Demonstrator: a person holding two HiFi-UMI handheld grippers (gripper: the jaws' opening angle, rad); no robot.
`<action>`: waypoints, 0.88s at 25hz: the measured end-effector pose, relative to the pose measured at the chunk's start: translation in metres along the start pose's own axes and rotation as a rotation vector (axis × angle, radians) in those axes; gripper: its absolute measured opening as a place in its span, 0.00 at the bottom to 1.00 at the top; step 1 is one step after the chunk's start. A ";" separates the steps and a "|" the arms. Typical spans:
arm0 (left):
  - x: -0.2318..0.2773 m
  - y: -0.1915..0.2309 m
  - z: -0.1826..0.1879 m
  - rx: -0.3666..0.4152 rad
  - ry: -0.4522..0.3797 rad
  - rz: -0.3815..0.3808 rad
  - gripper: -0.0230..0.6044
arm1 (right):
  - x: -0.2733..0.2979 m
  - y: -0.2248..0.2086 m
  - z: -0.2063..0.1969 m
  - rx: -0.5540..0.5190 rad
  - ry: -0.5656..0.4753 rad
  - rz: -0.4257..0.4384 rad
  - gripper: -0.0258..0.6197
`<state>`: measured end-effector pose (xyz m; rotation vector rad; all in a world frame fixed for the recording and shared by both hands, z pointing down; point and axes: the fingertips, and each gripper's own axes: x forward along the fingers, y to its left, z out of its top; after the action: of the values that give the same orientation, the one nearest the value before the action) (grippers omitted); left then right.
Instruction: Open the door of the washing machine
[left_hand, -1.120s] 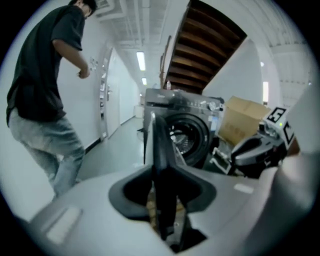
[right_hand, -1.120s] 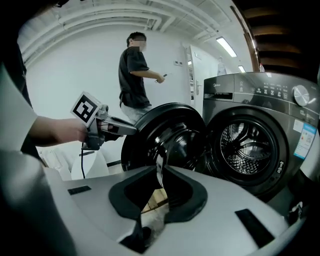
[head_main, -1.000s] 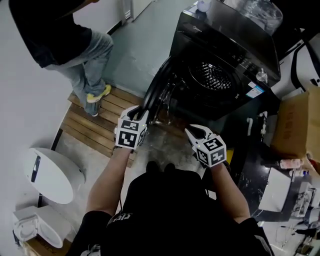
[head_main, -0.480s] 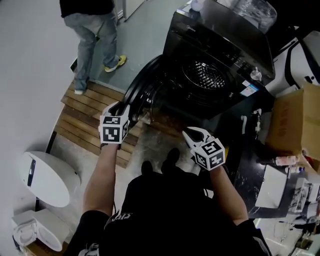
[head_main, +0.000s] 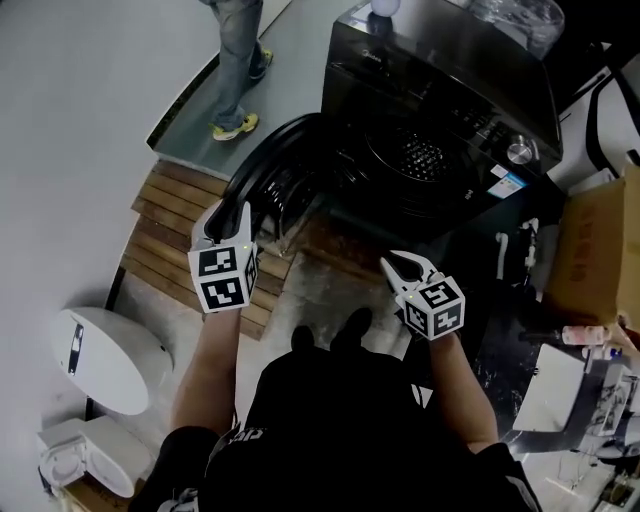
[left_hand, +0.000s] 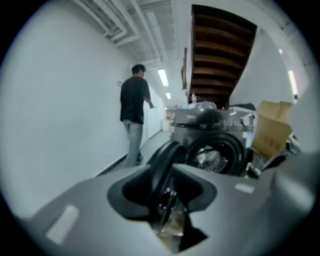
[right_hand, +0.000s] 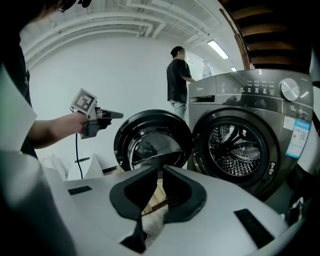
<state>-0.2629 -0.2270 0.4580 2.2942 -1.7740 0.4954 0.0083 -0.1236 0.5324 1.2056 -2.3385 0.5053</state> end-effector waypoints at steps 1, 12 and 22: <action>0.005 -0.011 0.006 -0.004 -0.003 -0.016 0.27 | -0.001 -0.009 -0.002 0.009 0.000 -0.002 0.08; 0.057 -0.133 0.039 0.013 0.008 -0.229 0.28 | -0.010 -0.085 0.020 0.047 -0.059 -0.023 0.08; 0.092 -0.222 0.069 0.037 0.005 -0.397 0.21 | -0.043 -0.155 0.042 0.090 -0.148 -0.073 0.06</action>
<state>-0.0185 -0.2767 0.4396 2.5756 -1.2635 0.4609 0.1495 -0.2019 0.4911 1.4089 -2.4059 0.5173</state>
